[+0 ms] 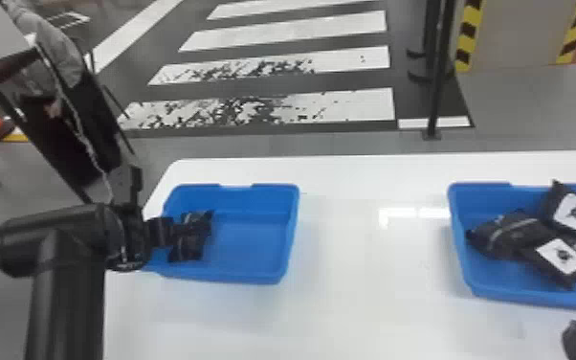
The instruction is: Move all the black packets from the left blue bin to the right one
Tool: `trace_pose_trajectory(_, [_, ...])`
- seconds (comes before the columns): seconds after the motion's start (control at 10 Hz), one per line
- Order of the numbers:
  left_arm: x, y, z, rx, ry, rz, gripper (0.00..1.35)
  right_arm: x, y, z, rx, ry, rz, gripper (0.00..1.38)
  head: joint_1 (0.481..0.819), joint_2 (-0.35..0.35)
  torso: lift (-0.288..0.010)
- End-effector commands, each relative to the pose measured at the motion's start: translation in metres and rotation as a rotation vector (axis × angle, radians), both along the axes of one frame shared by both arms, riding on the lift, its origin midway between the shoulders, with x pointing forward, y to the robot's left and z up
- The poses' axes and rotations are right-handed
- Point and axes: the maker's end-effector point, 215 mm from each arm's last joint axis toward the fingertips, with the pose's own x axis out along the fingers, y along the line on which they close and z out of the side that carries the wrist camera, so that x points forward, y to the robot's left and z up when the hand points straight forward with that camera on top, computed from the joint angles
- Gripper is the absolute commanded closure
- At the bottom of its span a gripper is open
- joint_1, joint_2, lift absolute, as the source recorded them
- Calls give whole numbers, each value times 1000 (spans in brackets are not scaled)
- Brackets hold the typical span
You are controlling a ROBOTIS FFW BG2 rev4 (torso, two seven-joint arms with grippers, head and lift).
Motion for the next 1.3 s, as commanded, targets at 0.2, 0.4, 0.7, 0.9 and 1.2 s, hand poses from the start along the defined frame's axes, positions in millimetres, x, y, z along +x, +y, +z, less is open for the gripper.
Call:
trace_pose_trajectory(0.2, [-3, 17, -15, 7, 70, 38, 605, -3, 2, -10, 35, 19, 2, 125, 695, 270, -139])
trace_pose_trajectory(0.4, [-13, 15, -28, -13, 112, 35, 990, -4, 3, -11, 50, 21, 2, 125, 695, 287, -139])
trace_pose_trajectory(0.7, [-3, -6, -21, -48, 74, -32, 1202, -5, 4, -12, 66, 23, 4, 125, 695, 284, -139])
trace_pose_trajectory(0.9, [-4, -22, 15, -18, 1, -98, 1202, -4, 5, -7, 65, 13, 7, 125, 695, 258, -139])
trace_pose_trajectory(1.2, [-19, -67, 78, 25, -162, -217, 1202, 4, 18, 18, 79, -24, 45, 121, 695, 229, -139])
